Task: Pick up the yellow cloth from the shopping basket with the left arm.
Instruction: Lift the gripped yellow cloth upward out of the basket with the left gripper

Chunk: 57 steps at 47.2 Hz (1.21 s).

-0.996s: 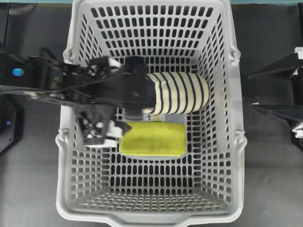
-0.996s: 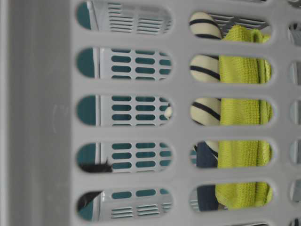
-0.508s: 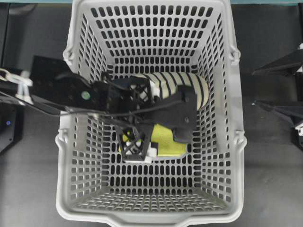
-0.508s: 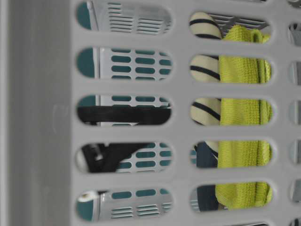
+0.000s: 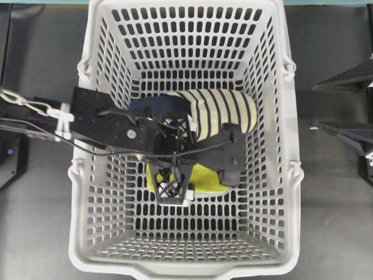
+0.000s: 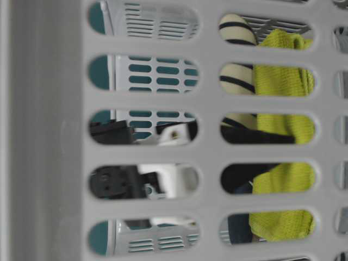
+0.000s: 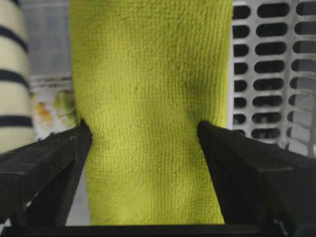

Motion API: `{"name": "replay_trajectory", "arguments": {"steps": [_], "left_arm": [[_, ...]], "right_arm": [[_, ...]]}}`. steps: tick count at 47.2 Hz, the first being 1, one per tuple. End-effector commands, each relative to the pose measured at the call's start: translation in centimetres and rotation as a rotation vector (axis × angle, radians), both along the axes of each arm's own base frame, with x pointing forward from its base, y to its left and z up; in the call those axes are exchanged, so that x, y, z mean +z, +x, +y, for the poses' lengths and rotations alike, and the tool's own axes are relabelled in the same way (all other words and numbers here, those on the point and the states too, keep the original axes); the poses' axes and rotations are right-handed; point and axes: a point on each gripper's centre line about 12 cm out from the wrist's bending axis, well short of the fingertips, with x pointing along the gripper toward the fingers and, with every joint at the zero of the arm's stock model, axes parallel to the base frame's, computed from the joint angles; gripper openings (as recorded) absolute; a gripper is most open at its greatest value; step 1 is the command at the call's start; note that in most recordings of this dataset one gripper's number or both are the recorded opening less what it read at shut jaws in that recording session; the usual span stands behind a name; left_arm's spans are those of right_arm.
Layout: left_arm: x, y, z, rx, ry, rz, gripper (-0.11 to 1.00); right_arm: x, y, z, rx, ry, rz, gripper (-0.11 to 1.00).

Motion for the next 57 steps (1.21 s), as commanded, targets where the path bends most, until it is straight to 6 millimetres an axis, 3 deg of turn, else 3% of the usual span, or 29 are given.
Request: {"name": "replay_trajectory", "arguments": {"steps": [1,13,19,25,32,34,44,57], "left_arm": [[-0.3,0.2,0.0,0.005,0.001,-0.003,0.87],[-1.1,-0.4,0.3,0.018,0.0,0.023,0.85],[-1.4,-0.7,0.1,0.008,0.003,0.032,0.78],[-1.5,-0.9,-0.3,-0.014,0.011,0.045,0.57],[-1.4,-1.2,-0.5,-0.019,0.012,0.05,0.23],[-1.0,-1.1,-0.5,-0.021,0.011,0.038,0.18],[2.8,-0.6,-0.2,-0.014,0.002,-0.051,0.18],[11.5,-0.5,-0.4,-0.005,-0.001,-0.077,0.18]], "right_arm": [[0.4,0.2,0.0,-0.002,0.003,-0.008,0.74],[0.2,0.1,0.0,-0.002,0.004,-0.002,0.74],[0.1,0.1,0.0,-0.002,0.005,0.0,0.74],[-0.2,0.1,0.0,-0.002,0.005,0.011,0.74],[-0.5,0.0,0.0,-0.002,0.009,0.024,0.73],[-0.5,0.0,0.0,-0.002,0.009,0.026,0.73],[-0.7,0.0,-0.1,-0.004,0.011,0.03,0.68],[-0.4,-0.2,0.0,-0.002,0.008,0.017,0.68]]}}
